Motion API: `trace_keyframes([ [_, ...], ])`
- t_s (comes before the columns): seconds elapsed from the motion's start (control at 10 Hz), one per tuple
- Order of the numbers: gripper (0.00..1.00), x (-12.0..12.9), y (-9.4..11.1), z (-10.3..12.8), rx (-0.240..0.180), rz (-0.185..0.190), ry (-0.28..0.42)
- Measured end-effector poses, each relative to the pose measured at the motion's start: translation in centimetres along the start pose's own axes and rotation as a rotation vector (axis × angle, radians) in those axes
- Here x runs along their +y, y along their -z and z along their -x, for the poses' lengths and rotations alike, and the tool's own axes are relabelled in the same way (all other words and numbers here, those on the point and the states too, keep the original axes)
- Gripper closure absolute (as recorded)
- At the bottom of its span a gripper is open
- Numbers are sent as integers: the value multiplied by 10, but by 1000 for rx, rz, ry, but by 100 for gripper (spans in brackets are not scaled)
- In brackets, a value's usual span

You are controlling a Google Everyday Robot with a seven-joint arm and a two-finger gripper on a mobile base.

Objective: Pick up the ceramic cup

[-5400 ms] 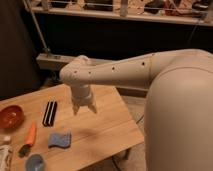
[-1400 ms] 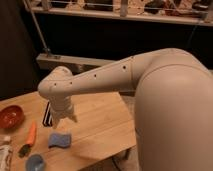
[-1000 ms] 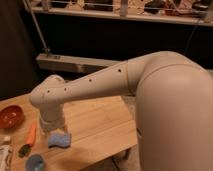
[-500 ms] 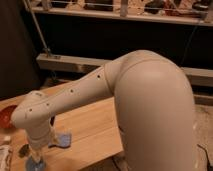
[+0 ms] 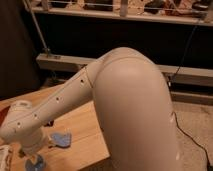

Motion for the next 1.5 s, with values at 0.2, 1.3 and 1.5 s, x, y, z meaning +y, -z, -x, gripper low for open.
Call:
trace_keyframes([
  [0.2,35,-3,-5,11,-29,-27,-27],
  [1.3,35,13,-63,12,20,-2,-53],
  [1.5,35,13,-74,11,42,14,-66],
])
